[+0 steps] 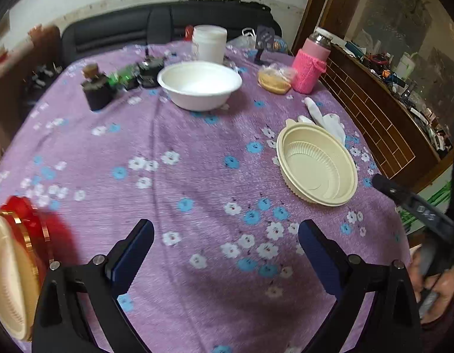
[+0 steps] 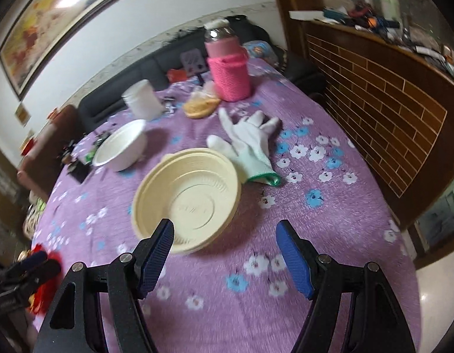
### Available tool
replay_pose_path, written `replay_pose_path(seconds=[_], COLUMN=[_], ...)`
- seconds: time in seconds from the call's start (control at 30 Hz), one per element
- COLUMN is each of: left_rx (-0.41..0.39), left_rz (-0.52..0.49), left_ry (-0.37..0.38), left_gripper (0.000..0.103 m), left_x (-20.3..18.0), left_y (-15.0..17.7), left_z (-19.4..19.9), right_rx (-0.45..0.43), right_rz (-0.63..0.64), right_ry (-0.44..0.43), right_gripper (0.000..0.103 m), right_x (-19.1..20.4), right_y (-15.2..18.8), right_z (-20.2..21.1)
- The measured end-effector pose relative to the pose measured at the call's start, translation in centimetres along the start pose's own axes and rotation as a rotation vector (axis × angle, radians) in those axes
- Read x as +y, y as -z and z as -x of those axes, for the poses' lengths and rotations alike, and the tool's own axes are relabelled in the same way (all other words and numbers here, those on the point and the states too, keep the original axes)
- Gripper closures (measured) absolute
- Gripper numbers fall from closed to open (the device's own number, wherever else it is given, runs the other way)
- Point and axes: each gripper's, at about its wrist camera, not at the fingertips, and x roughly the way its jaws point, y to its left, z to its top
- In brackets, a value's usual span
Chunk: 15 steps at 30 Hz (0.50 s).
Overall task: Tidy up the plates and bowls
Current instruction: 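Grasp the rim of the second cream plastic bowl with the right tool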
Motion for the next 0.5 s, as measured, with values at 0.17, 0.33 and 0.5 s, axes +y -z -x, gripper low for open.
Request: replay_pose_path(seconds=[0.17,0.33,0.5], left_rx=[0.018,0.049,0.088], left_rz=[0.013,0.025,0.013], left_ry=[0.025,0.074,0.094], left_gripper=[0.012,0.027,0.038], left_x=[-0.3,-1.2,-2.9], left_y=[-1.6,-3.4,-4.7], left_z=[-2.3,-4.9,-7.9], right_rx=[-0.014,-0.008,-0.003], right_rz=[-0.081,-0.13,-0.15], right_ry=[-0.023,-0.052,-0.084], right_gripper=[0.027,0.043,0.066], right_x=[-0.1,-0.1,-0.6], right_y=[-0.4,-0.5,0.1], right_z=[-3.6,-6.7,-8.4])
